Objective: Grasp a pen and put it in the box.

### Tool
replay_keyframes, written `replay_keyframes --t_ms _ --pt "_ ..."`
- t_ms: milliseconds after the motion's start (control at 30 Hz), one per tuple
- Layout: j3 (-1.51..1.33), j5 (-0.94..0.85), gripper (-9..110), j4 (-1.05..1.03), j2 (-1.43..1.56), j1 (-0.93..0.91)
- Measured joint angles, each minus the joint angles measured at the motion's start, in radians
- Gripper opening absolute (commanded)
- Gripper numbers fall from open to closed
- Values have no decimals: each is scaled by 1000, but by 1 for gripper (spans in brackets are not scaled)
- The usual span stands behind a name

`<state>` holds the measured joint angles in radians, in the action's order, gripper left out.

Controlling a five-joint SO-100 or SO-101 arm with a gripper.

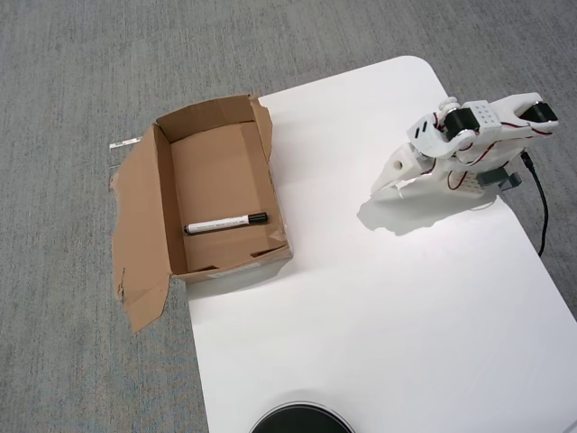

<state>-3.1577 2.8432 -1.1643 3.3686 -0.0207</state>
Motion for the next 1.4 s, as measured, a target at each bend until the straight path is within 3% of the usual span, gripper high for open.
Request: replay_keyframes --t_ms 567,800,1400 --pt "0 0 22 -3 0 -3" --pt "0 0 -2 -11 0 -8" --pt "0 2 1 -89 0 -100"
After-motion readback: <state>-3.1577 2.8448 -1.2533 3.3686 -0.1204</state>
